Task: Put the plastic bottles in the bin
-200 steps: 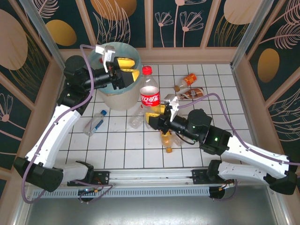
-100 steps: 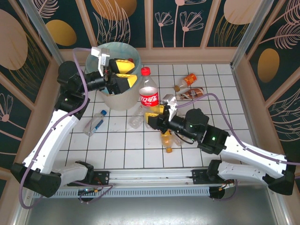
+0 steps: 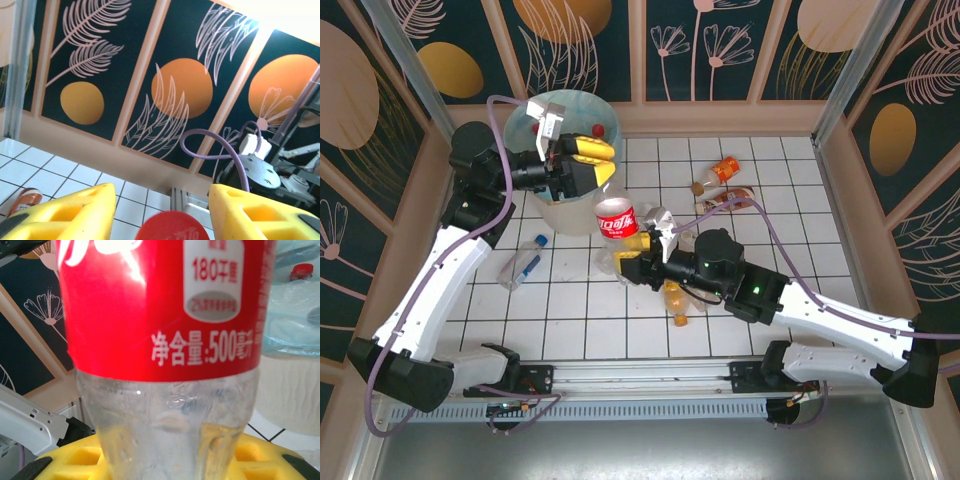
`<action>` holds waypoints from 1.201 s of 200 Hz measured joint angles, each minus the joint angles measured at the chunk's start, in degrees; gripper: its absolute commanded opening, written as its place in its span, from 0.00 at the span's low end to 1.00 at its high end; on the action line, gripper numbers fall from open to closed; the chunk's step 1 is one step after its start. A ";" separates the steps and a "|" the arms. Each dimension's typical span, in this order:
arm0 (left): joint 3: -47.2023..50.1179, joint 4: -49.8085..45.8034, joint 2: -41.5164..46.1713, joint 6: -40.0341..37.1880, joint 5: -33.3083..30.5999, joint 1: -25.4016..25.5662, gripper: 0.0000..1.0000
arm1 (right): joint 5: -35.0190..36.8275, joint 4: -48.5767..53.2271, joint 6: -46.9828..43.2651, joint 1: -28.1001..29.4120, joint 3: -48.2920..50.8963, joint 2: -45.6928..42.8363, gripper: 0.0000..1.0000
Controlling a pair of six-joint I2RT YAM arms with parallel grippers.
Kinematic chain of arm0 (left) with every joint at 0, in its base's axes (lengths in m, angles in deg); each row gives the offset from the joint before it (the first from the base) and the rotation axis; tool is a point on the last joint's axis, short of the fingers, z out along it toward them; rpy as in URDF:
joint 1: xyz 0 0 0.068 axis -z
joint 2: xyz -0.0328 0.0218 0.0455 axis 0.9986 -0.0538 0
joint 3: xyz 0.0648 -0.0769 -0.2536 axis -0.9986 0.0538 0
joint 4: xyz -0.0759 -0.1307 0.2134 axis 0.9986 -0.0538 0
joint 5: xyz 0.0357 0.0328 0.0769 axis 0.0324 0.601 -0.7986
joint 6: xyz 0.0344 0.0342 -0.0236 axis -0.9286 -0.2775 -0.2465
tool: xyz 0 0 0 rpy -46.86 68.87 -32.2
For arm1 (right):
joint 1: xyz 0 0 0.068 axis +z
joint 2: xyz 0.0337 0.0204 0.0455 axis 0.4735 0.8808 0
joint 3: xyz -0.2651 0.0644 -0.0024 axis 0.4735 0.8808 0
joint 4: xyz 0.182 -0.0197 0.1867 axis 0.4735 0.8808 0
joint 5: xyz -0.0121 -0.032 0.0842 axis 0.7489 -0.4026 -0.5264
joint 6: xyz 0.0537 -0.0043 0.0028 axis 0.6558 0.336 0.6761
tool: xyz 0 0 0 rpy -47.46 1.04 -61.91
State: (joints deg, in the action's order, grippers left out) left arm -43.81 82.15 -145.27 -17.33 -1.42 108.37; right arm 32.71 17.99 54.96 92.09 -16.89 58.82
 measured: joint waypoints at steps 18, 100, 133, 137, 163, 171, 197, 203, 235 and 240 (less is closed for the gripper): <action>-0.02 -0.61 0.00 -0.04 1.01 0.00 0.49 | 0.00 -0.37 0.00 0.00 -0.07 0.00 0.34; -0.13 -2.03 0.57 -0.35 -1.07 0.24 0.00 | 0.92 -0.85 0.07 -0.04 -0.07 0.15 0.63; -0.52 -2.64 2.34 -1.64 -7.54 0.31 0.00 | 5.75 -0.74 0.96 -0.04 -0.11 0.15 0.77; -0.87 -2.99 2.47 -1.88 -8.59 0.31 0.00 | 6.45 -0.74 1.18 -0.04 -0.15 0.15 0.77; -6.75 -8.76 2.54 -3.56 -18.38 0.42 0.00 | 10.64 0.04 1.31 -0.11 -1.44 0.35 0.78; -9.44 -10.80 2.36 -4.22 -22.01 0.48 0.00 | 11.58 0.02 1.27 -0.11 -2.23 0.70 0.78; -18.86 -15.26 1.03 -7.56 -36.48 0.61 0.00 | 13.84 -0.72 1.07 -0.13 -5.53 3.13 0.79; -20.94 -15.74 0.42 -8.39 -40.11 0.59 0.00 | 14.25 -1.11 1.03 -0.09 -6.29 3.91 0.79; -29.00 -18.18 -4.35 -14.03 -58.16 0.31 0.00 | 17.27 -1.99 0.09 -0.11 -11.32 9.16 0.79; -29.94 -18.69 -5.44 -14.84 -60.26 0.22 0.00 | 17.40 -1.92 0.00 -0.11 -12.35 10.03 0.79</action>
State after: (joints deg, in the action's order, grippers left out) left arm -73.76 63.46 -150.71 -32.17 -61.68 108.59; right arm 50.11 16.06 54.96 91.98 -29.24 68.85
